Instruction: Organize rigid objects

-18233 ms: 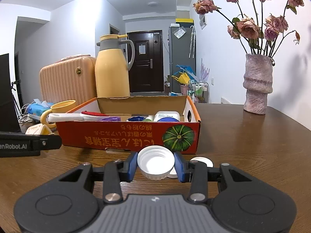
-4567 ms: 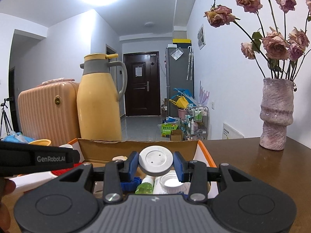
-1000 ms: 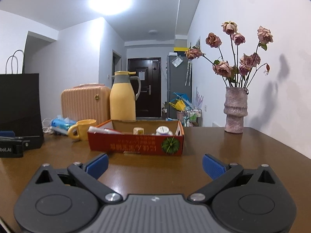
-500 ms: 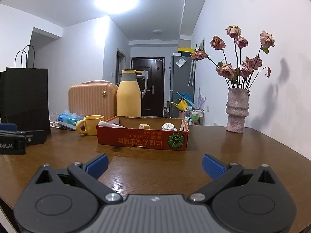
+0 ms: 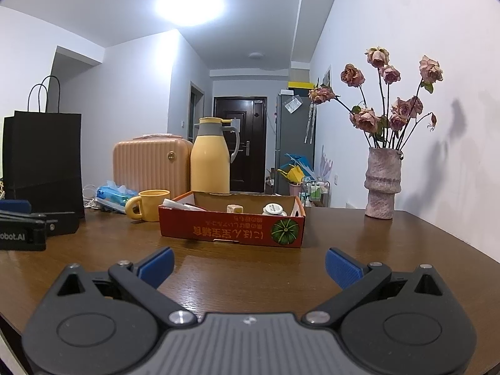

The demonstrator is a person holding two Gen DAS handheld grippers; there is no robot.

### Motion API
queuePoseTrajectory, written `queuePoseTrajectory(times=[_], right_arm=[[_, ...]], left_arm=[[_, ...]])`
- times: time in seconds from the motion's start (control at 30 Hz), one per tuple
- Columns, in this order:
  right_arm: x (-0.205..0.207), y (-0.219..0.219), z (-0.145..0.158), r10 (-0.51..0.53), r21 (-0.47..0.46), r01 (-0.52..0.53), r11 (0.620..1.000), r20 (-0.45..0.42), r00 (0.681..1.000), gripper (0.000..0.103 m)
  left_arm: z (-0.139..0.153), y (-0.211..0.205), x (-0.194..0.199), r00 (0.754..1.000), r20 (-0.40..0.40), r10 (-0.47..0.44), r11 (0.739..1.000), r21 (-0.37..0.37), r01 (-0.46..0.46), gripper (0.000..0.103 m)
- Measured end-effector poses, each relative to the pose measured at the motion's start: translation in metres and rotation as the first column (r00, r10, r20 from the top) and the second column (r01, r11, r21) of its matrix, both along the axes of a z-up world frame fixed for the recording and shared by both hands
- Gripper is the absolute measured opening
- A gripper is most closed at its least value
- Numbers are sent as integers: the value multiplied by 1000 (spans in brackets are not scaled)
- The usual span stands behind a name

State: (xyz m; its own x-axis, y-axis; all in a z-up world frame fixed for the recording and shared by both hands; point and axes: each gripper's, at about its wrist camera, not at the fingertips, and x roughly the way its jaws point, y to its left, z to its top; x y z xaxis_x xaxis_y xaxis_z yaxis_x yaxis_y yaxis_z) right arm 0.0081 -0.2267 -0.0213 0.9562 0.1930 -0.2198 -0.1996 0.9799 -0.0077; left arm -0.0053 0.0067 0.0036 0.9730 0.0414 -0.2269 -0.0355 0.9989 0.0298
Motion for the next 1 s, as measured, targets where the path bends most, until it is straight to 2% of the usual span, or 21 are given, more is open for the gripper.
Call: queuePoseTrajectory(times=[1.0], right_arm=[[0,2,0,5,1,-5,1000,-4,1000,103]], left_arm=[[-1,-1,-2,1000,-3,-1,1000,0,1,103]])
